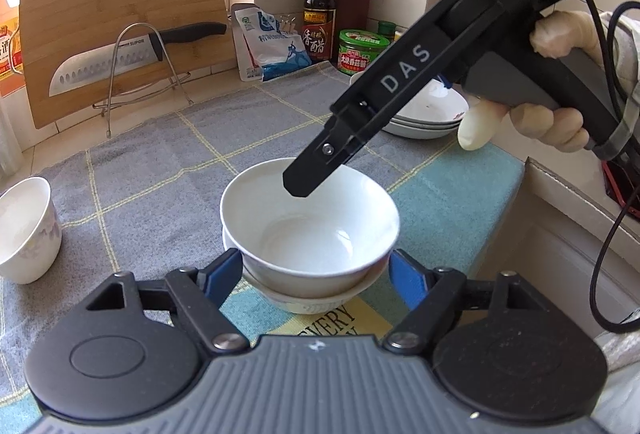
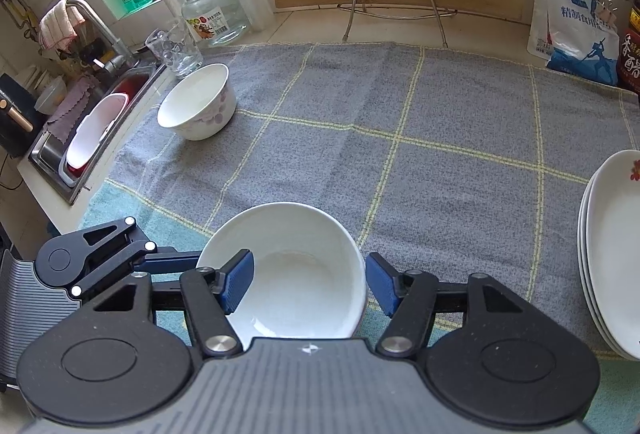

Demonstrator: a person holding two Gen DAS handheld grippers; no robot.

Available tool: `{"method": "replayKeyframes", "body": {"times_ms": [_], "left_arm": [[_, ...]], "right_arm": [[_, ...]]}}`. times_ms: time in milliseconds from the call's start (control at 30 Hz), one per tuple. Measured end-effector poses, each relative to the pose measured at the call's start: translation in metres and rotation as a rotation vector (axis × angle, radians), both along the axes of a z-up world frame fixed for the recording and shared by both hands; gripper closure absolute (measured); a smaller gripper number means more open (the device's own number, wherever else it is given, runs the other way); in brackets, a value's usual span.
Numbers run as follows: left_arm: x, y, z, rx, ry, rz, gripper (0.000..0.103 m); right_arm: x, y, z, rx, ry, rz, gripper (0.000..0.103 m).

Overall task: Organize plates and bowls
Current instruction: 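Open the right tool and withdraw it from the stacked bowls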

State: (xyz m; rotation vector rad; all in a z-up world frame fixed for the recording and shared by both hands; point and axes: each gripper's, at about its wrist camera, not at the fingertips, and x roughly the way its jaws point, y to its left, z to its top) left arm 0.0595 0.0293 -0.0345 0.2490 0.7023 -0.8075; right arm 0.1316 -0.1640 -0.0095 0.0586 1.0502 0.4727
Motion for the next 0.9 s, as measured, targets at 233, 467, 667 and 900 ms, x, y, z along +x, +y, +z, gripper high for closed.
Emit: {"method": "replayKeyframes", "body": {"times_ms": [233,467,667,900], "left_arm": [[-0.002,0.006,0.004,-0.006,-0.024,0.012,0.010],[-0.002,0.027,0.011,-0.020,-0.030,0.055,0.006],[0.005,0.053,0.013,-0.003,-0.050,0.142,0.005],[0.024,0.092,0.012,-0.006,-0.088,0.282,0.005]], "right_arm": [[-0.004,0.008,0.008,0.009,-0.055,0.020,0.013],[-0.002,0.030,0.018,-0.066,-0.145,0.072,0.000],[0.008,0.055,0.026,-0.090,-0.204,0.132,0.000],[0.022,0.105,0.036,-0.186,-0.282,0.250,0.000]]}}
